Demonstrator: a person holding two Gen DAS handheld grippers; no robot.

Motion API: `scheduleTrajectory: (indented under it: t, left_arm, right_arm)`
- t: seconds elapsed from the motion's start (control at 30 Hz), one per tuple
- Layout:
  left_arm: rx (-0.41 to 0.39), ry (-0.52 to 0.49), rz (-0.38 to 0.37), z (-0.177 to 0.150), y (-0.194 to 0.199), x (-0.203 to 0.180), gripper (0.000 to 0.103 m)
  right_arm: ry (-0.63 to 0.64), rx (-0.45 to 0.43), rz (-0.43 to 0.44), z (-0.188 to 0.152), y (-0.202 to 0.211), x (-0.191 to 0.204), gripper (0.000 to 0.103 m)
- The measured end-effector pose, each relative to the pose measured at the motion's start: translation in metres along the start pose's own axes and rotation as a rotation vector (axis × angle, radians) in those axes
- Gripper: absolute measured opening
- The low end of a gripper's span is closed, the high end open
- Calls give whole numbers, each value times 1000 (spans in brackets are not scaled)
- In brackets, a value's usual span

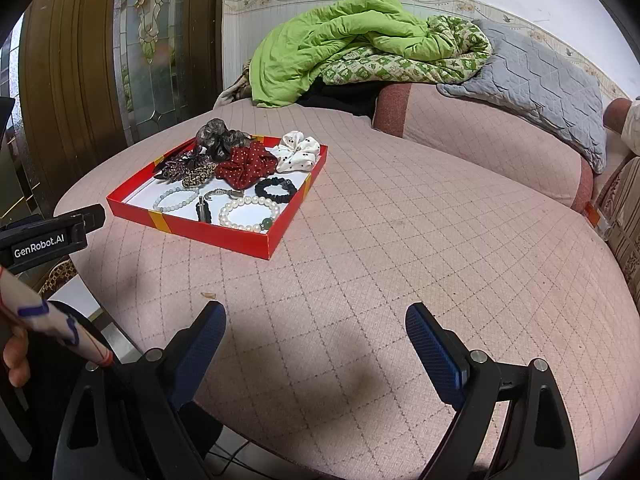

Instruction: Organize jewelry

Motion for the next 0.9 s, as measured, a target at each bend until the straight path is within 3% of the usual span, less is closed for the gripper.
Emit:
scheduleTrajectory:
  t: [0.9]
  left_arm:
    - [0,-2,1,0,0,0,103]
  right_arm:
    - [6,3,-1,-3,0,0,94]
Point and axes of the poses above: each gripper's, at about its wrist camera, not at the fingertips, and y roughly against the way its jaws point, x to its left, z to its top, the point moved 9 cm from there along -y, roughly the way its jaws point, and after that the axes turned 6 degrees about -z, right-handed, at the moved point
